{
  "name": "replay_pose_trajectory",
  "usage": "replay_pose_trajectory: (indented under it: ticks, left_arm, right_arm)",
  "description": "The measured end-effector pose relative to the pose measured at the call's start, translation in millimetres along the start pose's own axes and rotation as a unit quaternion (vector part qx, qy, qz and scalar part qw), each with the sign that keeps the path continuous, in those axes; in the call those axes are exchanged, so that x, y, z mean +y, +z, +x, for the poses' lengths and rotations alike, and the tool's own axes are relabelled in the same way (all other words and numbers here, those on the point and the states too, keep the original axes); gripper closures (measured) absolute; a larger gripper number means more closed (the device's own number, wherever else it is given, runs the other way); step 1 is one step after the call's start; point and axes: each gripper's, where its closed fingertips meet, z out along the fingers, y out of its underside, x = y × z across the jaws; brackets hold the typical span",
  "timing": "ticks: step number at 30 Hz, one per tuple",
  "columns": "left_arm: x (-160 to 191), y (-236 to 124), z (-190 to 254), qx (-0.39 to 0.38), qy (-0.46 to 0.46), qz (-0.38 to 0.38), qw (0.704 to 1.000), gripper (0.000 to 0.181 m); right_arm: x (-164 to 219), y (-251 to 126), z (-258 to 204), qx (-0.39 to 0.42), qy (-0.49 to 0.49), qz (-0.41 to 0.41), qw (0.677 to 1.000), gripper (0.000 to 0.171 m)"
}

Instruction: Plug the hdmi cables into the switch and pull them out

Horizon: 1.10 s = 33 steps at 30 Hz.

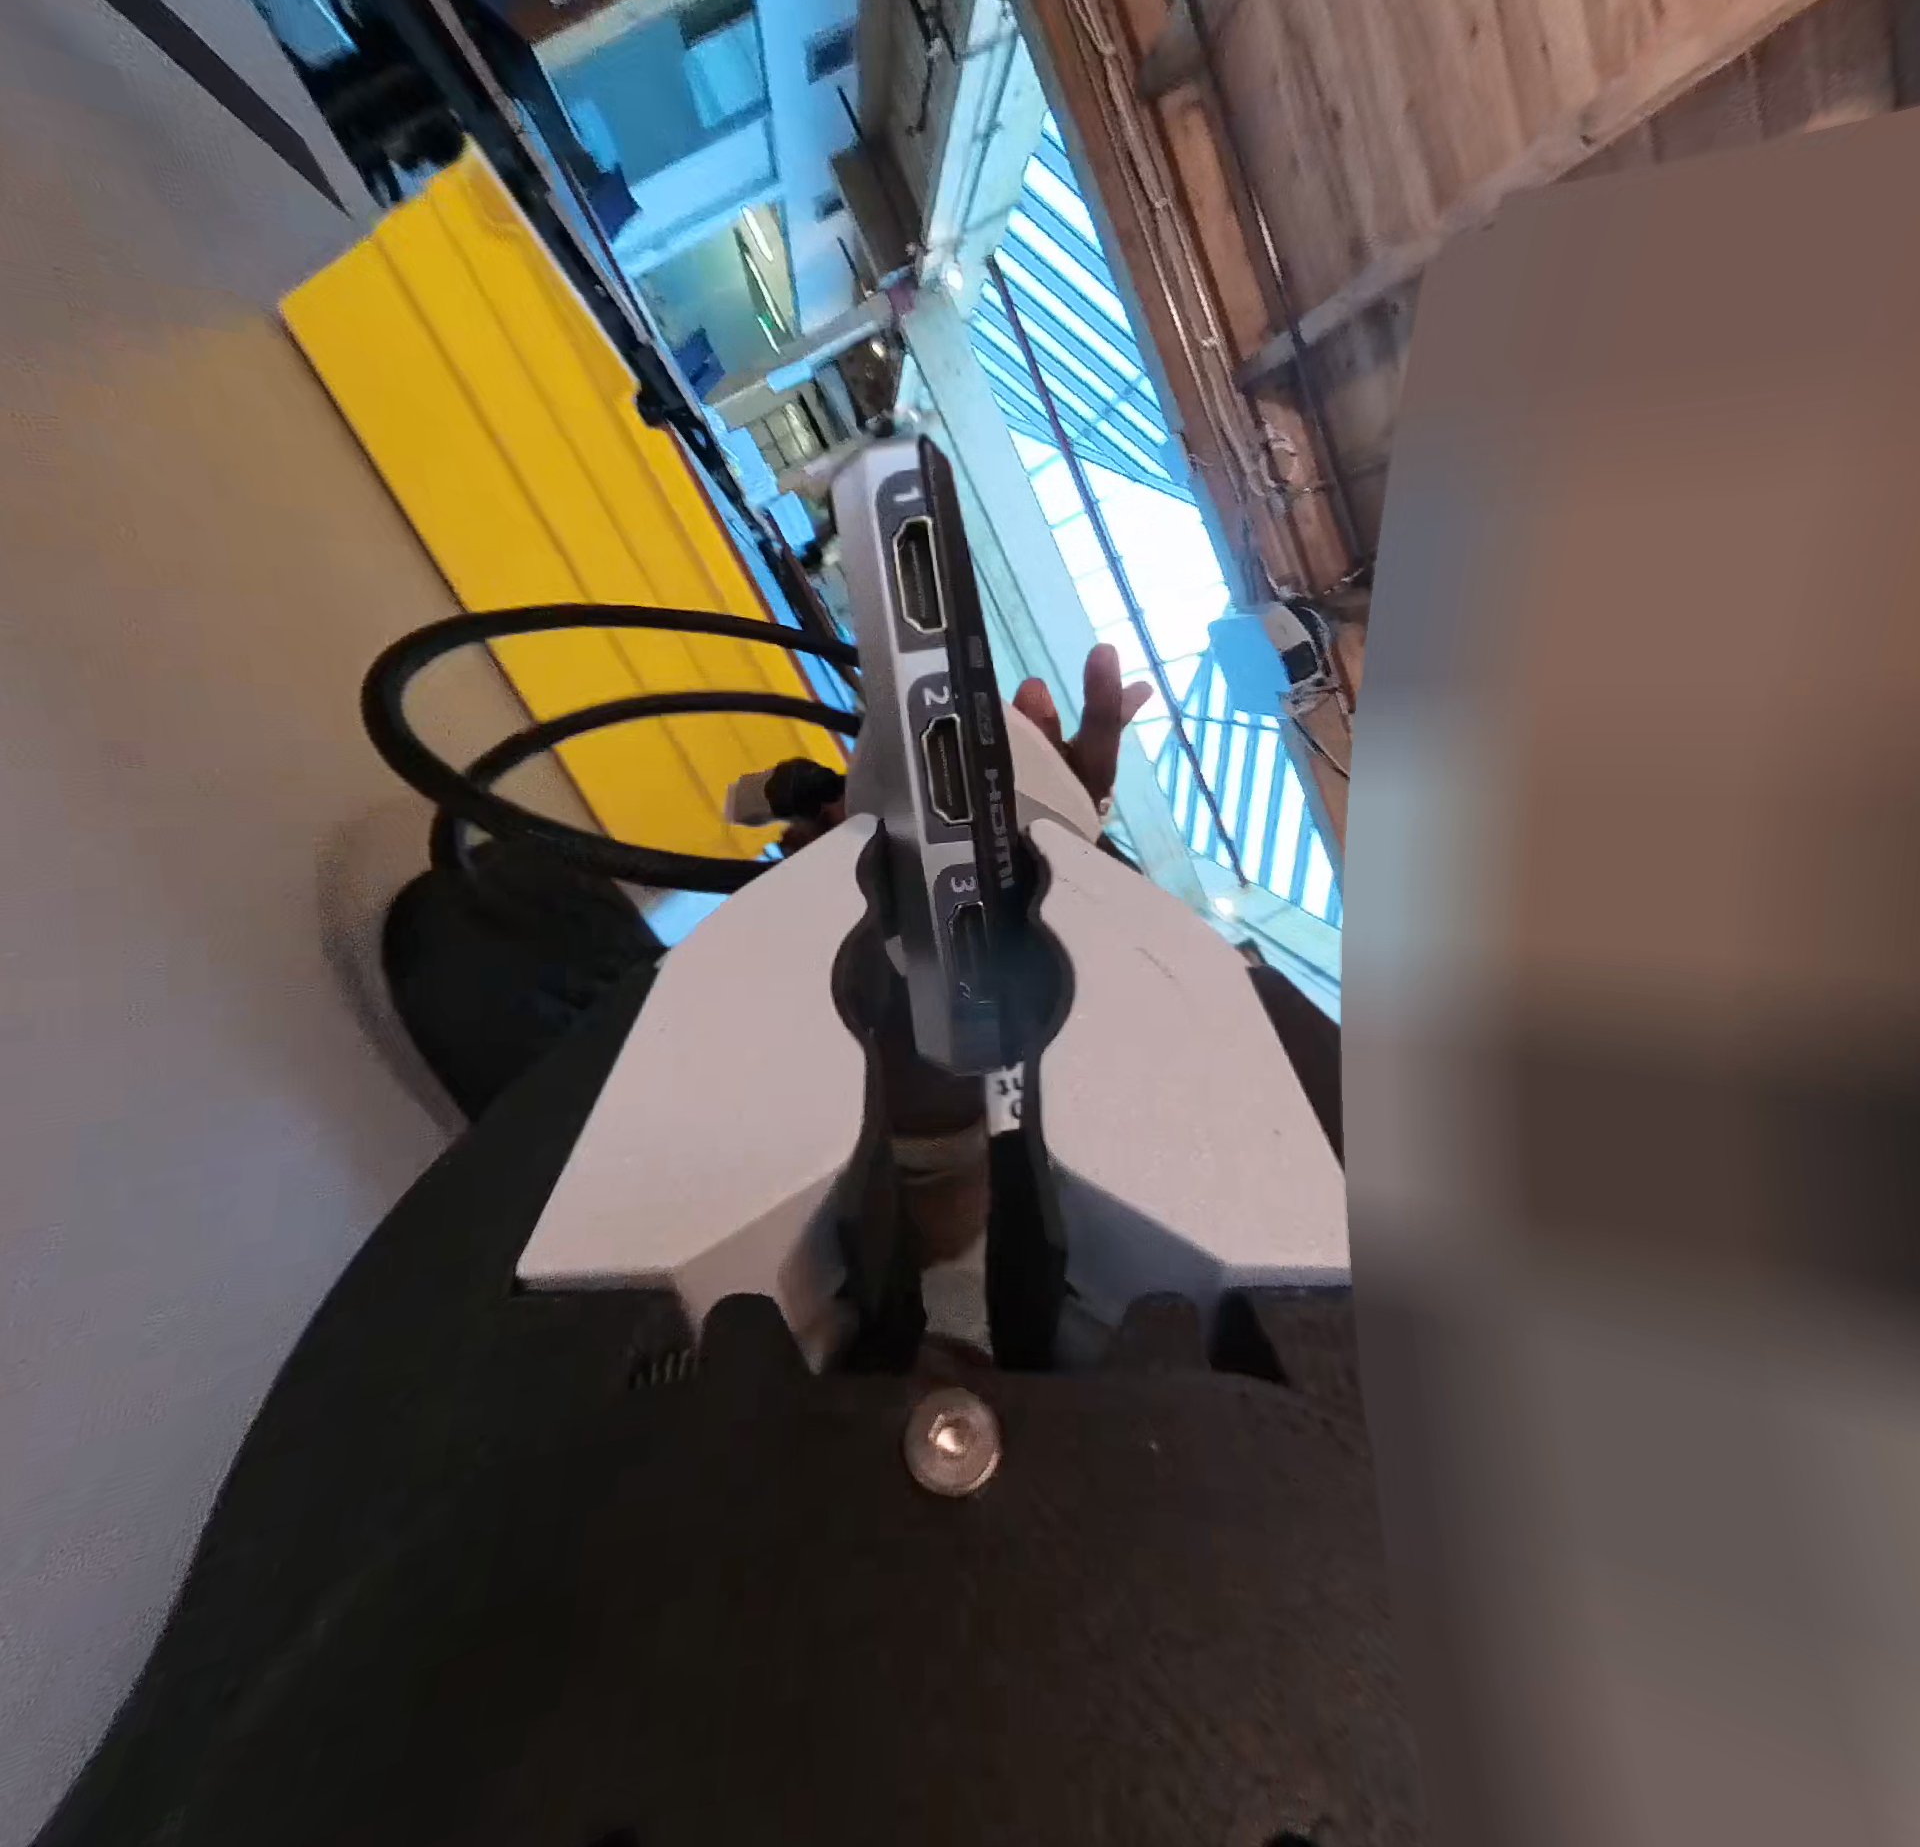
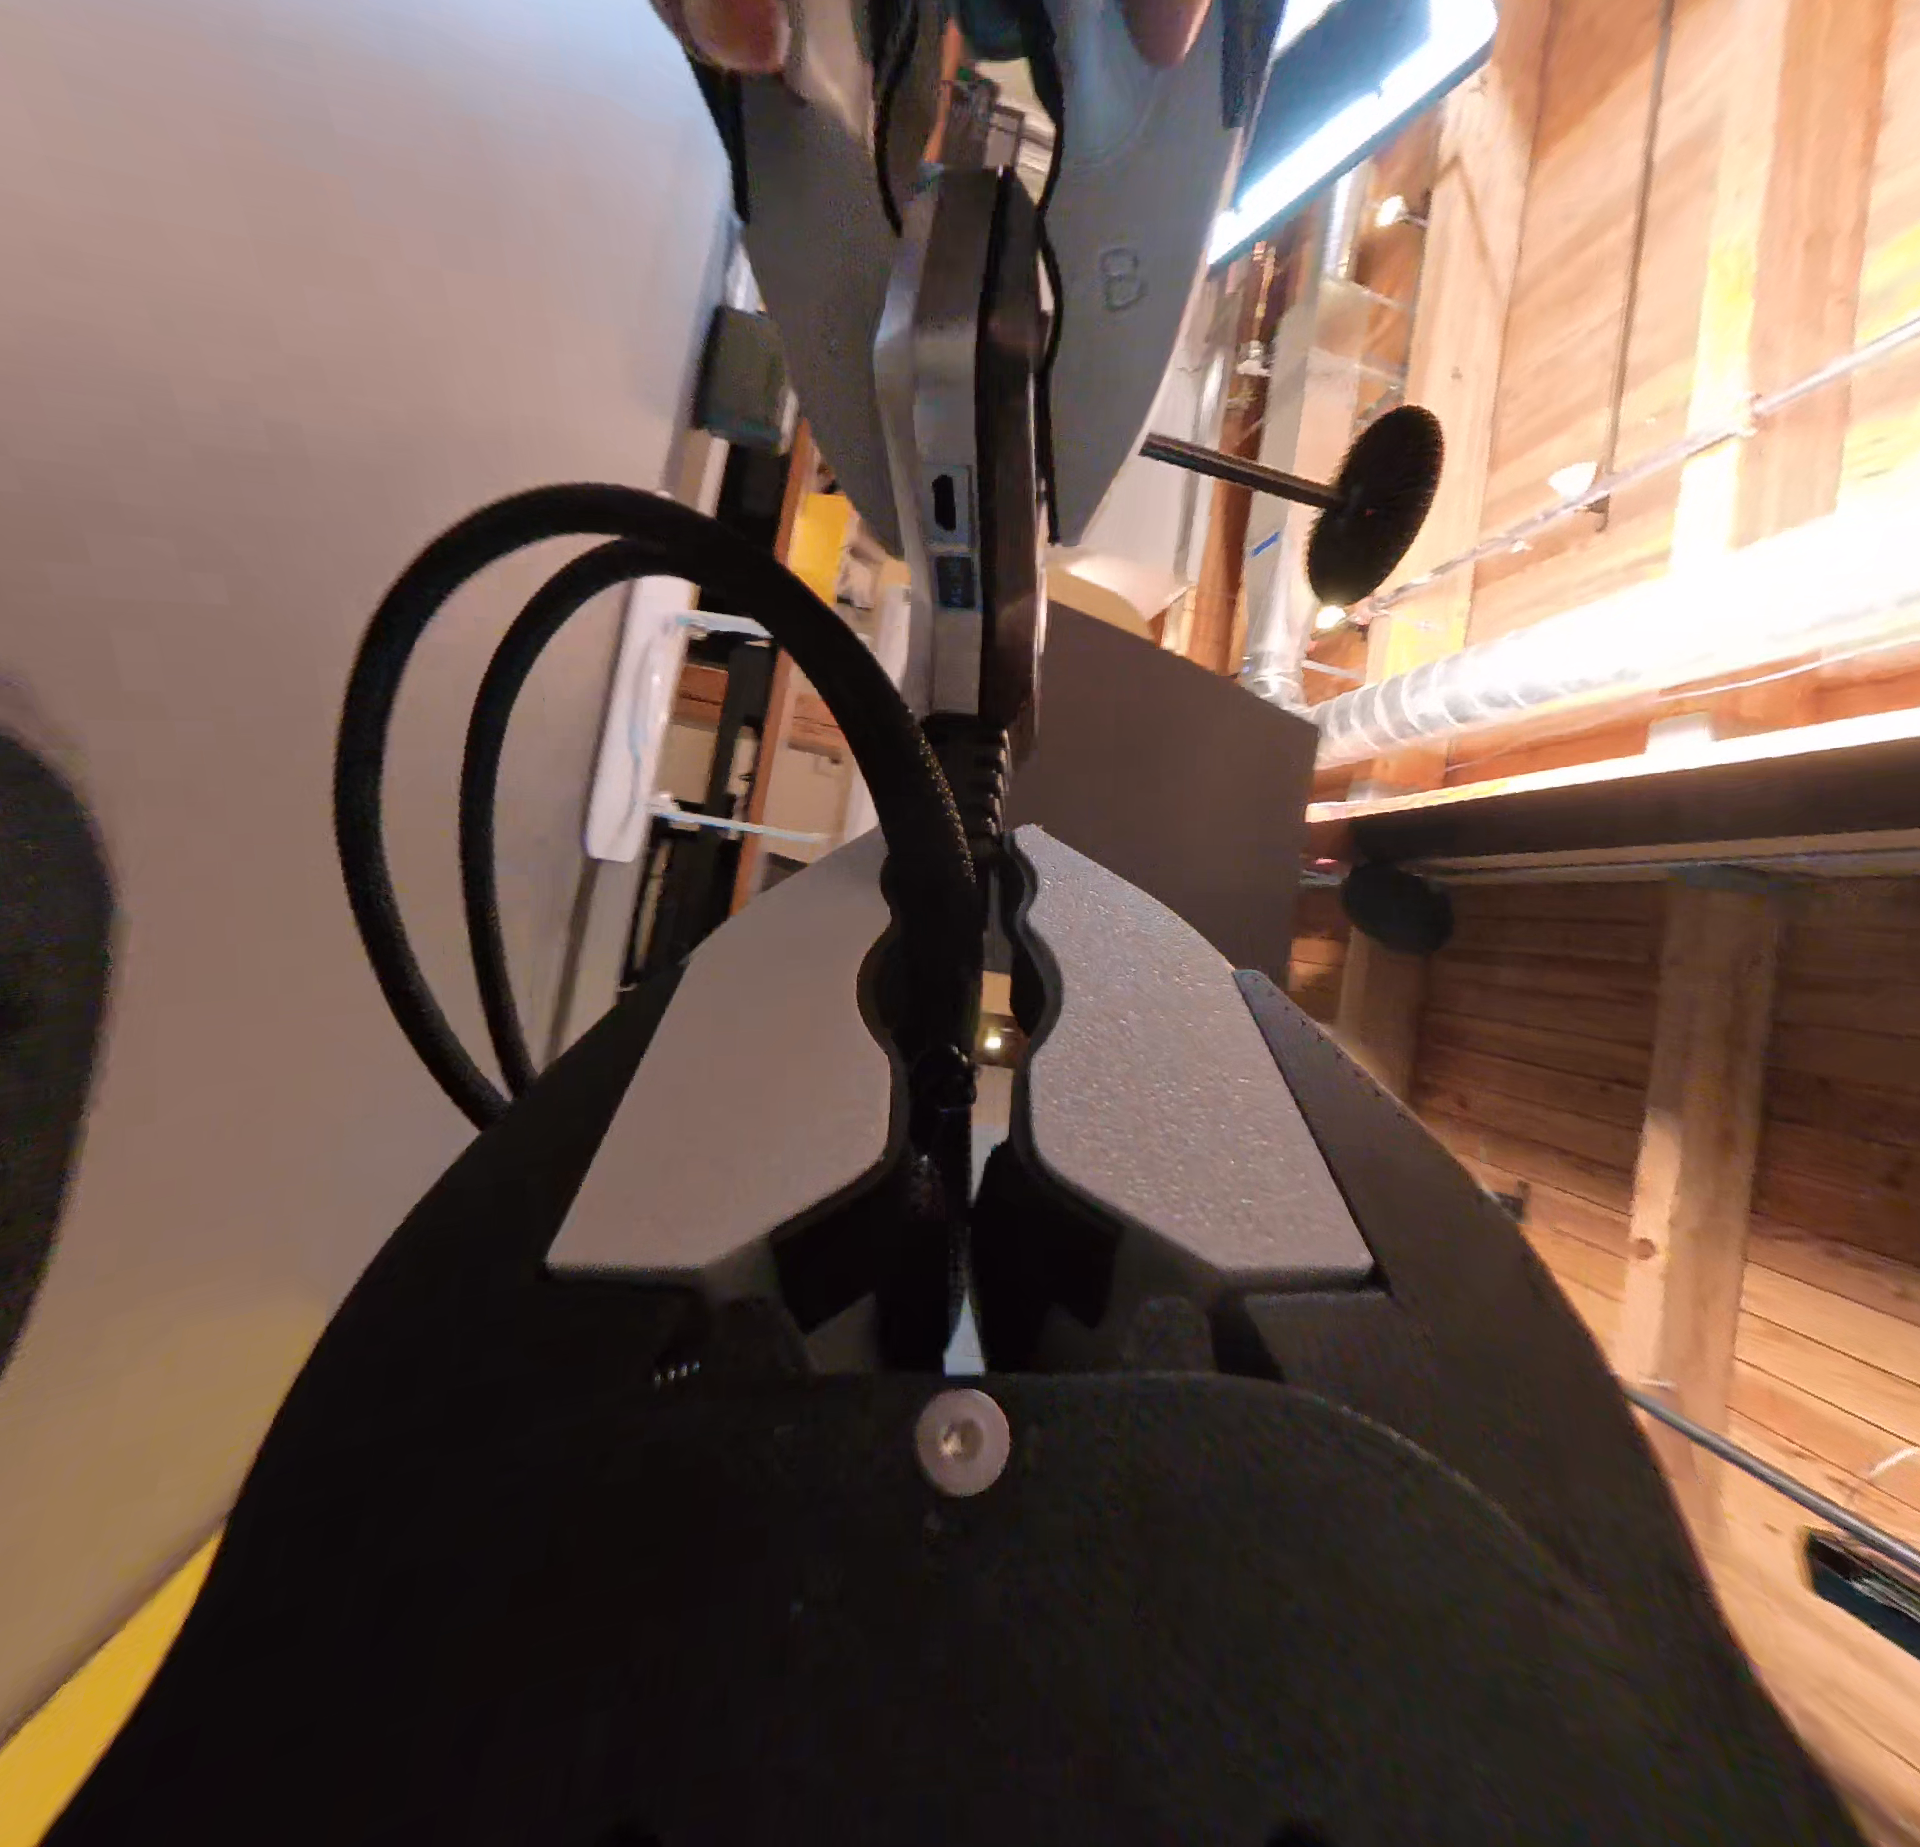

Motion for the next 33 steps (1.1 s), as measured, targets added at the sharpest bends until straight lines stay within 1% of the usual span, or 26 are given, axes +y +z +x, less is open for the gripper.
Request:
replay_pose_trajectory:
  ticks: [1, 3, 4, 5, 6, 7, 8, 9, 10, 11, 12, 14, 15, 16, 17, 18, 19, 20, 21, 22, 23, 25, 27, 30, 33]
  left_arm:
    - [1, 1, -5, -0.013, 0.010, 0.009, 1.000, 0.161]
    - [4, 2, -16, -0.040, 0.025, 0.020, 0.999, 0.161]
    - [4, 1, -20, -0.049, 0.029, 0.029, 0.998, 0.161]
    - [2, -1, -22, -0.054, 0.027, 0.040, 0.997, 0.161]
    - [0, -2, -25, -0.060, 0.027, 0.050, 0.997, 0.161]
    - [-1, -3, -27, -0.067, 0.033, 0.056, 0.996, 0.161]
    - [-1, -3, -29, -0.078, 0.047, 0.059, 0.994, 0.161]
    - [0, -2, -31, -0.092, 0.064, 0.058, 0.992, 0.161]
    - [2, -1, -33, -0.104, 0.080, 0.057, 0.990, 0.161]
    - [5, 2, -33, -0.110, 0.092, 0.056, 0.988, 0.161]
    - [8, 5, -33, -0.111, 0.098, 0.055, 0.987, 0.160]
    - [15, 11, -31, -0.103, 0.094, 0.048, 0.989, 0.160]
    - [20, 14, -31, -0.099, 0.087, 0.042, 0.990, 0.160]
    - [25, 16, -31, -0.094, 0.079, 0.035, 0.992, 0.160]
    - [31, 18, -31, -0.091, 0.074, 0.028, 0.993, 0.160]
    - [33, 18, -32, -0.093, 0.075, 0.029, 0.992, 0.160]
    - [34, 17, -30, -0.085, 0.081, 0.022, 0.993, 0.160]
    - [36, 15, -25, -0.070, 0.092, 0.006, 0.993, 0.158]
    - [34, 12, -19, -0.063, 0.117, -0.003, 0.991, 0.151]
    - [26, 7, -14, -0.075, 0.161, 0.001, 0.984, 0.145]
    - [17, -1, -10, -0.097, 0.219, 0.008, 0.971, 0.138]
    - [-3, -20, 1, -0.142, 0.326, 0.030, 0.934, 0.125]
    - [-23, -41, 15, -0.176, 0.398, 0.064, 0.898, 0.121]
    - [-43, -73, 29, -0.217, 0.445, 0.098, 0.864, 0.121]
    - [-54, -105, 36, -0.273, 0.470, 0.100, 0.834, 0.121]
  right_arm:
    - [2, -1, -9, -0.018, 0.017, -0.001, 1.000, 0.154]
    - [11, -4, -27, -0.073, 0.079, -0.010, 0.994, 0.146]
    - [15, -7, -33, -0.097, 0.131, -0.007, 0.987, 0.137]
    - [18, -10, -35, -0.116, 0.202, -0.002, 0.973, 0.130]
    - [19, -15, -33, -0.136, 0.292, 0.010, 0.947, 0.120]
    - [17, -19, -28, -0.155, 0.393, 0.030, 0.906, 0.109]
    - [14, -22, -19, -0.169, 0.488, 0.055, 0.854, 0.096]
    - [10, -25, -10, -0.184, 0.564, 0.077, 0.802, 0.090]
    - [4, -26, -5, -0.204, 0.609, 0.093, 0.761, 0.090]
    - [-3, -27, -5, -0.226, 0.620, 0.098, 0.745, 0.089]
    - [-7, -25, -12, -0.249, 0.602, 0.083, 0.754, 0.090]
    - [-10, -21, -37, -0.299, 0.518, 0.034, 0.801, 0.093]
    - [-11, -19, -48, -0.319, 0.478, 0.015, 0.818, 0.096]
    - [-14, -17, -57, -0.336, 0.452, 0.007, 0.826, 0.103]
    - [-18, -16, -62, -0.347, 0.435, 0.012, 0.831, 0.121]
    - [-17, -14, -63, -0.343, 0.426, 0.010, 0.837, 0.128]
    - [-18, -15, -63, -0.347, 0.425, 0.020, 0.836, 0.129]
    - [-21, -18, -60, -0.352, 0.437, 0.035, 0.827, 0.130]
    - [-23, -22, -59, -0.364, 0.447, 0.049, 0.816, 0.130]
    - [-23, -27, -61, -0.379, 0.445, 0.056, 0.810, 0.130]
    - [-22, -32, -66, -0.394, 0.435, 0.054, 0.808, 0.130]
    - [-18, -44, -82, -0.438, 0.407, 0.033, 0.801, 0.130]
    - [-16, -53, -100, -0.481, 0.385, 0.018, 0.788, 0.130]
    - [-20, -60, -114, -0.516, 0.382, 0.018, 0.767, 0.130]
    - [-21, -61, -117, -0.526, 0.401, 0.013, 0.750, 0.129]
